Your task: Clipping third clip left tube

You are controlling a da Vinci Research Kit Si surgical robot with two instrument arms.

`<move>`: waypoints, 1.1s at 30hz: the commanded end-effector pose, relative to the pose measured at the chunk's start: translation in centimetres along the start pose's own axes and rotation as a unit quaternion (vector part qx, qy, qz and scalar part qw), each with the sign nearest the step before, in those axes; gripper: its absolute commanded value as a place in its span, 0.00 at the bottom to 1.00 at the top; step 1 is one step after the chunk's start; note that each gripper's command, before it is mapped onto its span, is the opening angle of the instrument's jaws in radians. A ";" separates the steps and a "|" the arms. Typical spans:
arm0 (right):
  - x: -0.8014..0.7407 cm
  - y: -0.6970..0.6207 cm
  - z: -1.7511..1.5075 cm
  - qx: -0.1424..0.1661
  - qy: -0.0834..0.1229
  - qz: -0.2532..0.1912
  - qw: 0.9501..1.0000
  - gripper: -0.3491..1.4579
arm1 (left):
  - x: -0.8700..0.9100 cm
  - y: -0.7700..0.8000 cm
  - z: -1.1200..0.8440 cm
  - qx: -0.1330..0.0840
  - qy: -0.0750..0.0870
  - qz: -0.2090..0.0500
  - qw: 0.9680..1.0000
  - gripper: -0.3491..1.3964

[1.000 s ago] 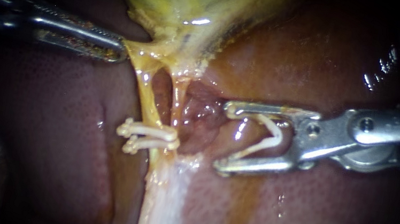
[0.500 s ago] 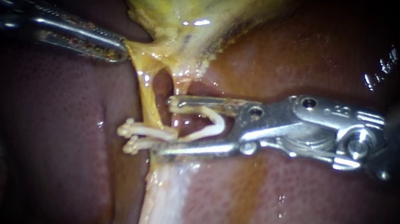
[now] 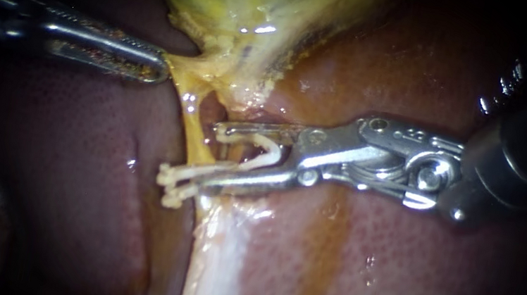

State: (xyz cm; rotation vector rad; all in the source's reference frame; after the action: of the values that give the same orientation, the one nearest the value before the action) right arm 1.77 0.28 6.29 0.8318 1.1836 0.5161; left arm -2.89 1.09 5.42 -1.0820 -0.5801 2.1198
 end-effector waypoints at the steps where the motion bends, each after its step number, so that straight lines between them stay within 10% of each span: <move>1: 0.02 0.00 0.04 0.001 0.008 0.004 1.000 0.46 | 0.00 0.00 0.00 0.000 0.000 0.000 1.000 0.00; 14: 0.22 -0.09 0.40 0.026 0.068 0.027 0.997 0.46 | 0.00 0.00 0.00 0.000 0.000 0.000 1.000 0.00; 22: 0.62 -0.28 0.32 0.043 0.102 0.038 0.993 0.45 | 0.00 -0.01 0.00 0.000 0.000 0.000 1.000 0.00; 33: 0.79 -0.43 0.28 0.048 0.107 0.043 0.992 0.43 | 0.00 -0.02 0.00 0.000 0.000 0.000 1.000 0.00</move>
State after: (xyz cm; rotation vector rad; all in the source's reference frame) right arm 2.25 0.52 5.51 0.9302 1.3834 0.6347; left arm -2.88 1.10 5.43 -1.0825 -0.5805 2.1202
